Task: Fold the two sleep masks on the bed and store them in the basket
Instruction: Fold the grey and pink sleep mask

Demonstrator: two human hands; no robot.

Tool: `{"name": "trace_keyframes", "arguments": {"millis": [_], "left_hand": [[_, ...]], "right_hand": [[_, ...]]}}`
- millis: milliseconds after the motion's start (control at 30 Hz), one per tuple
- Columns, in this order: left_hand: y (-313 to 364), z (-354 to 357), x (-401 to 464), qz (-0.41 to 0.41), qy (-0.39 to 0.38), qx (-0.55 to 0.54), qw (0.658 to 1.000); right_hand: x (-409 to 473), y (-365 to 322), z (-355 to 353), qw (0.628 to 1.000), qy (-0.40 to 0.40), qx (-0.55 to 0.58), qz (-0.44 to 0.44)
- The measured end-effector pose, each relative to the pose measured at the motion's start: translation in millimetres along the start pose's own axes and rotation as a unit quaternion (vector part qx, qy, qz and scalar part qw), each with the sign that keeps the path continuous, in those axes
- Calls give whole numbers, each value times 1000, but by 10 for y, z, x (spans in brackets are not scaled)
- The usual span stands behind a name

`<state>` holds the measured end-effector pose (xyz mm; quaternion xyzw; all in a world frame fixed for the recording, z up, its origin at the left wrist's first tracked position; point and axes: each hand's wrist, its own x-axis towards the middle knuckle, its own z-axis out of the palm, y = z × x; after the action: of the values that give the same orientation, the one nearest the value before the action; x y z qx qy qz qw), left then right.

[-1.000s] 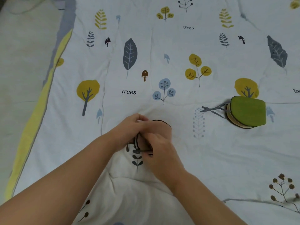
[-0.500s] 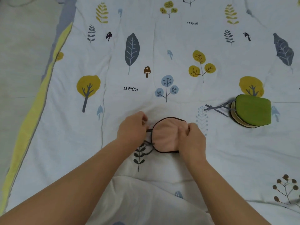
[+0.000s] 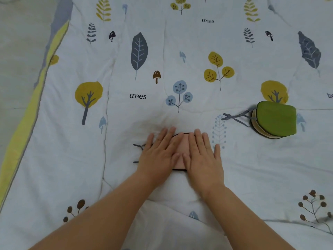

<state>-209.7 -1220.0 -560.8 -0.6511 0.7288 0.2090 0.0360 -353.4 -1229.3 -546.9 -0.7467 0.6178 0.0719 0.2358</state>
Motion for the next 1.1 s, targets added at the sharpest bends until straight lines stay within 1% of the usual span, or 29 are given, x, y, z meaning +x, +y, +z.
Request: {"name": "trace_keyframes", "arguments": {"millis": [133, 200, 233, 300, 333, 367, 400, 467, 567, 633, 700, 800, 933, 1033, 1100], "left_hand": [[57, -47, 7, -8, -4, -12, 1000], [122, -157, 13, -22, 15, -27, 999], [156, -221, 20, -43, 39, -40, 998], [208, -367, 48, -122, 70, -88, 986], [217, -425, 67, -164, 62, -119, 977], [220, -471, 86, -196, 40, -139, 970], [222, -502, 106, -215, 13, -146, 966], [231, -553, 148, -231, -33, -153, 960], [280, -589, 186, -246, -97, -234, 936], [316, -584, 202, -241, -122, -268, 925], [361, -589, 226, -230, -120, -286, 923], [484, -672, 304, -204, -93, -318, 921], [805, -846, 501, -145, -56, -350, 924], [1109, -967, 698, -119, -44, -378, 917], [1315, -1027, 847, -111, -45, -396, 910]], "right_hand": [[16, -6, -68, 1000, -12, 11, -8], [-4, -11, -149, 999, 4, 43, -4], [-22, -13, -196, 997, 28, 72, 8], [-56, -10, -288, 983, 97, 146, 51], [-65, -5, -326, 972, 122, 186, 79], [-67, 1, -360, 958, 130, 229, 111], [-61, 9, -385, 945, 120, 268, 143], [-32, 32, -415, 929, 68, 314, 187], [5, 58, -436, 918, 5, 343, 198], [10, 80, -447, 918, -9, 354, 180], [1, 136, -471, 911, 4, 376, 170], [-18, 267, -559, 892, 59, 415, 169], [-8, 532, -789, 881, 135, 420, 170], [24, 788, -1024, 864, 186, 434, 174], [51, 968, -1189, 859, 213, 431, 174]]}}
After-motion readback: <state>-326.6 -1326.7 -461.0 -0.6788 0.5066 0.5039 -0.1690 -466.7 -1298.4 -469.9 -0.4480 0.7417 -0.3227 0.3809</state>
